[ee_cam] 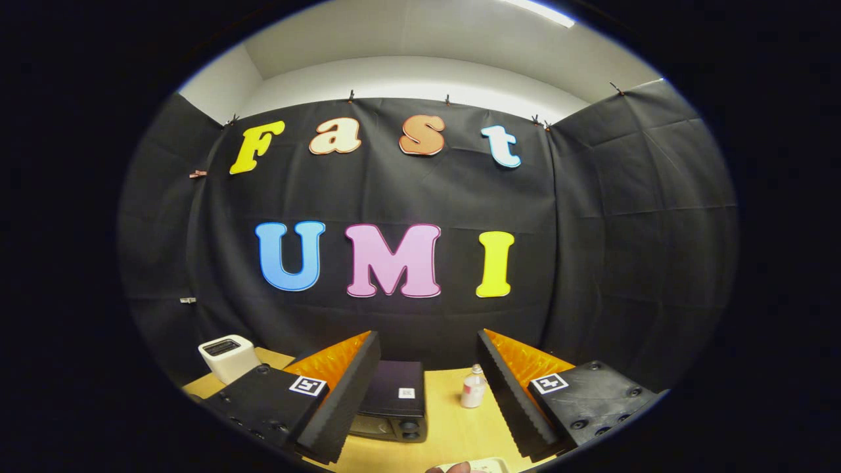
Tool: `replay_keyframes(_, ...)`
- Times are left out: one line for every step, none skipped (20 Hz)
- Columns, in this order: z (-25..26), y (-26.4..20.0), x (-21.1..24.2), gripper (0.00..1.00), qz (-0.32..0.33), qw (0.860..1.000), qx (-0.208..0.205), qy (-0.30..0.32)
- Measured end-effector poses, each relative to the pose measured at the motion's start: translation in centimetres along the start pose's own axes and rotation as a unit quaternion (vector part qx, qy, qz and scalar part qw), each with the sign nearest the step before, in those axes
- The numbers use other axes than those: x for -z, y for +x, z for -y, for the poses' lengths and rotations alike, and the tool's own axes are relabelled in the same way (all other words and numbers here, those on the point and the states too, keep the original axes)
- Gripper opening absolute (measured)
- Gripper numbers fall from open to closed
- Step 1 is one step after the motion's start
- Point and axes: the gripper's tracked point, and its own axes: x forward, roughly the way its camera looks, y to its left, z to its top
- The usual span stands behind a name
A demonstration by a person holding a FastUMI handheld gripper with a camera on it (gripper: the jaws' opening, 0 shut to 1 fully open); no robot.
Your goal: Open the toaster oven, put the food inside, and close the toaster oven door.
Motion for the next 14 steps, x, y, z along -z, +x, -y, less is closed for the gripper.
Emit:
replay_keyframes(-1.5, 0.1, 0.5, 0.97, 0.002, 1.000, -0.005, 0.001)
replay_keyframes(-3.1, 0.4, 1.2, 0.97, 0.002, 1.000, -0.007, -0.001)
replay_keyframes(-4.3, 0.4, 1.9, 0.97, 0.002, 1.000, -0.010, -0.001)
replay_keyframes(-6.0, 0.7, 2.7, 0.97, 0.005, 1.000, -0.016, 0.000)
replay_keyframes(-7.3, 0.9, 3.5, 0.97, 0.002, 1.000, -0.016, 0.000)
replay_keyframes(-8.6, 1.2, 4.7, 0.97, 0.000, 1.000, -0.021, 0.001)
replay_keyframes(-10.0, 1.5, 5.8, 0.97, -0.003, 1.000, -0.022, 0.000)
replay_keyframes(-11.3, 1.8, 7.0, 0.97, -0.008, 1.000, -0.028, 0.003)
replay_keyframes(-12.5, 2.2, 8.3, 0.98, -0.016, 0.999, -0.030, 0.003)
replay_keyframes(-13.3, 2.6, 9.7, 0.98, -0.025, 0.999, -0.030, 0.004)
replay_keyframes(-14.1, 2.9, 11.1, 0.98, -0.035, 0.999, -0.029, 0.007)
replay_keyframes(-14.7, 3.2, 12.5, 0.98, -0.044, 0.999, -0.027, 0.012)
replay_keyframes(-15.1, 3.6, 13.8, 0.98, -0.056, 0.998, -0.023, 0.015)
replay_keyframes(-15.5, 4.1, 15.7, 0.98, -0.077, 0.997, -0.021, 0.015)
